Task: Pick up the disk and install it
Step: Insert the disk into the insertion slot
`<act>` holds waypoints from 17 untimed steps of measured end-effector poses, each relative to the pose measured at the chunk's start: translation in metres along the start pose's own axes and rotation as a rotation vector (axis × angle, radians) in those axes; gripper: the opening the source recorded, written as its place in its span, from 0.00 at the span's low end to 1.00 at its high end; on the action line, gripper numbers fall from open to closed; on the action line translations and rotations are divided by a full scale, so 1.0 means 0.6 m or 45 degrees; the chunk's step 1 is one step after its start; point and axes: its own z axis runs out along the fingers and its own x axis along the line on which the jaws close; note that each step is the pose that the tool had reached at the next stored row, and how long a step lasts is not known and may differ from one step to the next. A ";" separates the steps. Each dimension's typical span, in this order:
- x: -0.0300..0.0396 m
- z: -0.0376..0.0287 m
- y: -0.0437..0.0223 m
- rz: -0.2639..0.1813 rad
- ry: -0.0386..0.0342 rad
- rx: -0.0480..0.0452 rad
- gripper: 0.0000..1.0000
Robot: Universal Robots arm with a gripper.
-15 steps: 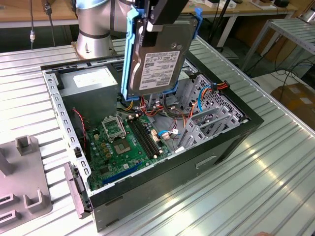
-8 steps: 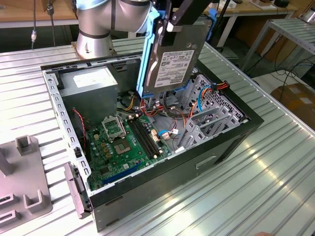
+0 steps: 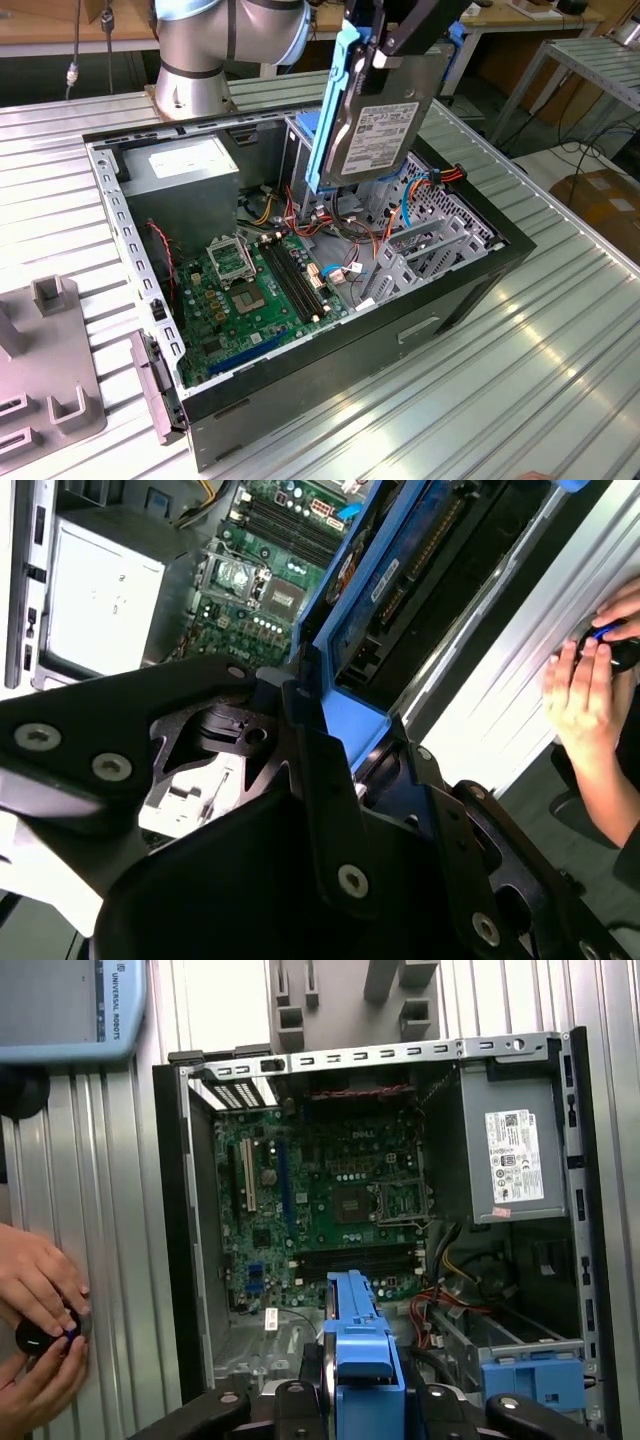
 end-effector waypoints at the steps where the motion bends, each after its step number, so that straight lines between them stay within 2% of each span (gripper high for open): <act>1: 0.004 0.001 -0.001 0.000 -0.0010 0.002 0.37; 3: 0.017 0.003 -0.002 0.000 -0.0059 0.005 0.37; 7: 0.043 0.007 -0.005 0.000 -0.0099 0.005 0.37; 11: 0.069 0.011 -0.008 0.000 -0.0228 0.004 0.37; 17: 0.076 0.014 -0.016 -0.020 -0.0227 0.004 0.37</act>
